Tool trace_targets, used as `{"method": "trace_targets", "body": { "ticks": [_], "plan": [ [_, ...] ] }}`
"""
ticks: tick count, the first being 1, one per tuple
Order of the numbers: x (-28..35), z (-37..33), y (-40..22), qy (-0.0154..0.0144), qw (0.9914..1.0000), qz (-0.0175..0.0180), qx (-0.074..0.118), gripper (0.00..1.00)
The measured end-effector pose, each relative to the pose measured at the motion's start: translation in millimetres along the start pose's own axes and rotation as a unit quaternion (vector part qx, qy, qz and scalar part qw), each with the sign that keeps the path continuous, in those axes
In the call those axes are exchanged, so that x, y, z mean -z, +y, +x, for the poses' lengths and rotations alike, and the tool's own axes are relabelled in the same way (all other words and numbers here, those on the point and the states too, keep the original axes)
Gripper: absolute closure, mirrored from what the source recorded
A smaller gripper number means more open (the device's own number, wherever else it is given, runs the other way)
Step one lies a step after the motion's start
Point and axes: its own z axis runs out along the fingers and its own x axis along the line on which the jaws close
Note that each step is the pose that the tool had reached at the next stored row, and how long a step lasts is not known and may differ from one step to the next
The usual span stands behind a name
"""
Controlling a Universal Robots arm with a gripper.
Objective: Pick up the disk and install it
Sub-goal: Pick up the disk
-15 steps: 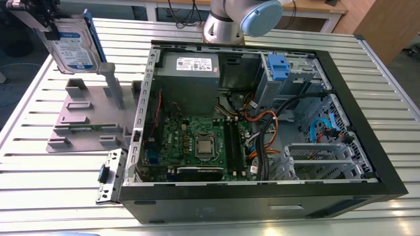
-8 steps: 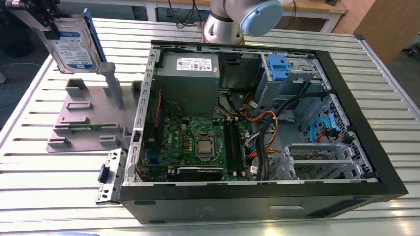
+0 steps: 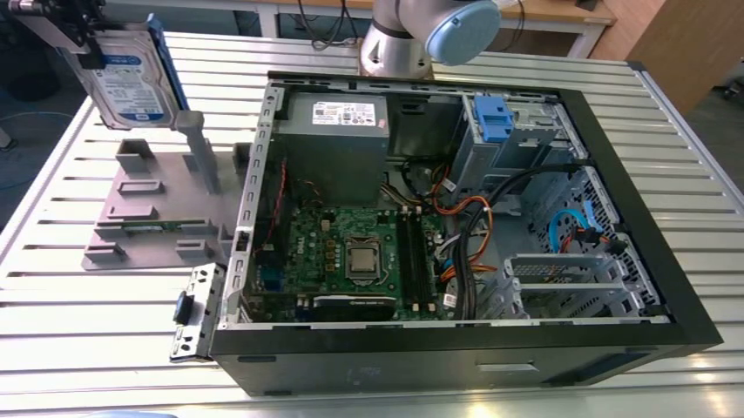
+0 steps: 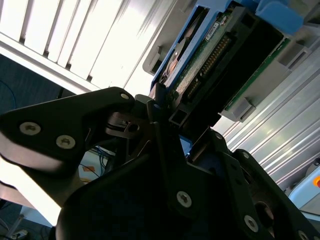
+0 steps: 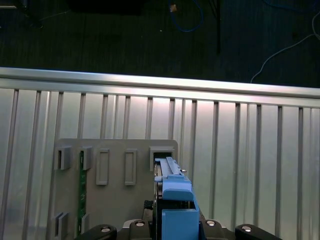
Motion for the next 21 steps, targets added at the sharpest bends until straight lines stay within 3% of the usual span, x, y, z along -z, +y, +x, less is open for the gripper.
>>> {"method": "trace_targets", "body": {
  "ticks": [21],
  "plan": [
    [4.9, -0.2, 0.2, 0.0, 1.0, 0.0, 0.0, 0.63]
  ]
}}
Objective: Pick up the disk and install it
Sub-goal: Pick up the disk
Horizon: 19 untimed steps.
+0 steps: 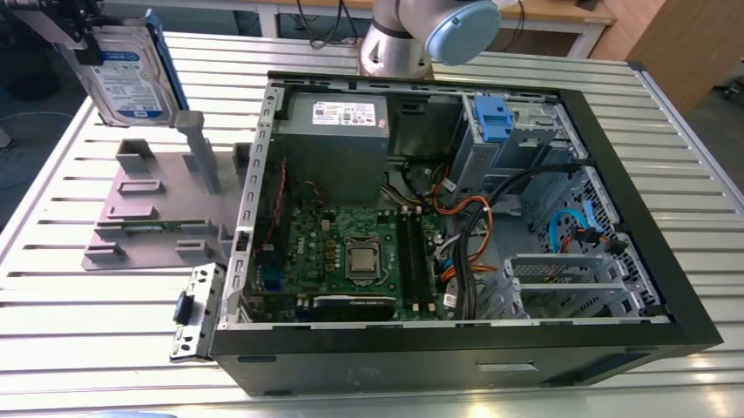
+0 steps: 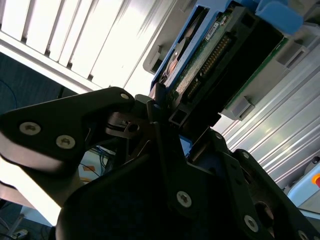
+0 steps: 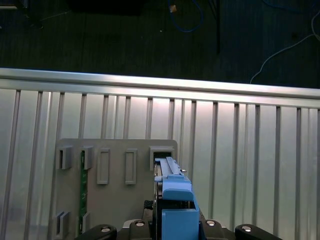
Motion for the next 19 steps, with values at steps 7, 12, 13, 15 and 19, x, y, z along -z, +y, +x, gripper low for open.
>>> {"method": "trace_targets", "body": {
  "ticks": [7, 12, 13, 15, 19],
  "plan": [
    [1.4, 0.0, 0.1, 0.0, 1.0, 0.0, 0.0, 0.63],
    [2.5, -0.1, 0.1, 0.0, 1.0, 0.0, 0.0, 0.63],
    [2.8, -0.1, 0.1, 0.0, 1.0, 0.0, 0.0, 0.63],
    [3.2, -0.1, 0.2, 0.0, 1.0, 0.0, 0.0, 0.63],
    [4.1, -0.2, 0.2, 0.0, 1.0, 0.0, 0.0, 0.63]
  ]
}}
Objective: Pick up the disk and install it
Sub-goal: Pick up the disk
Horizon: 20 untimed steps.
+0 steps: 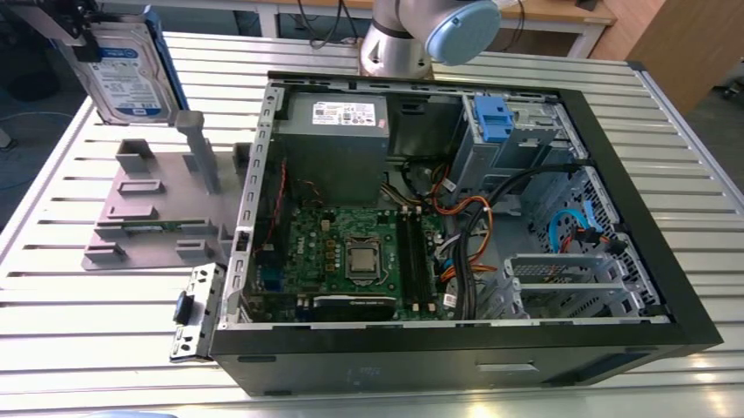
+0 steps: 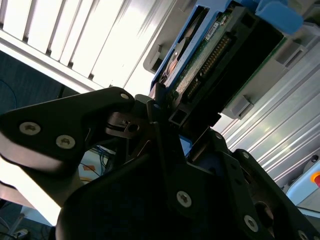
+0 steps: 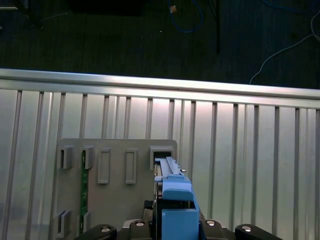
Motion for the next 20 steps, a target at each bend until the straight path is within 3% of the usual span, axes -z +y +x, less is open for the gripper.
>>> {"method": "trace_targets", "body": {
  "ticks": [20],
  "plan": [
    [4.3, -0.2, 0.2, 0.0, 1.0, 0.0, 0.0, 0.63]
  ]
}}
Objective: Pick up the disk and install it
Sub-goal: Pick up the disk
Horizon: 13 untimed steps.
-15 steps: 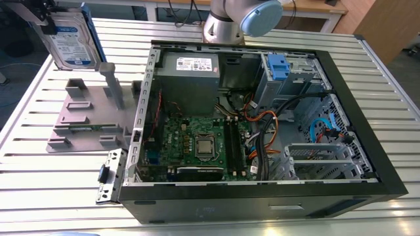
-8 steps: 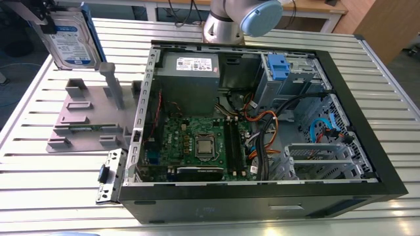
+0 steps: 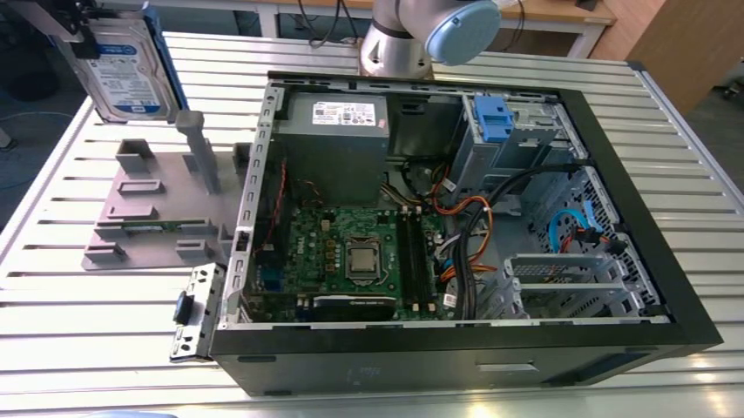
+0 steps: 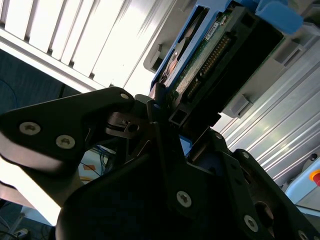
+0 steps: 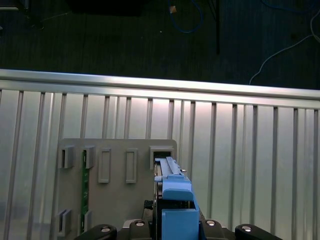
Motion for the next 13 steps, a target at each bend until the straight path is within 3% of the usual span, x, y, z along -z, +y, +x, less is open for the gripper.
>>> {"method": "trace_targets", "body": {
  "ticks": [13],
  "plan": [
    [2.7, -0.1, 0.1, 0.0, 1.0, 0.0, 0.0, 0.63]
  ]
}}
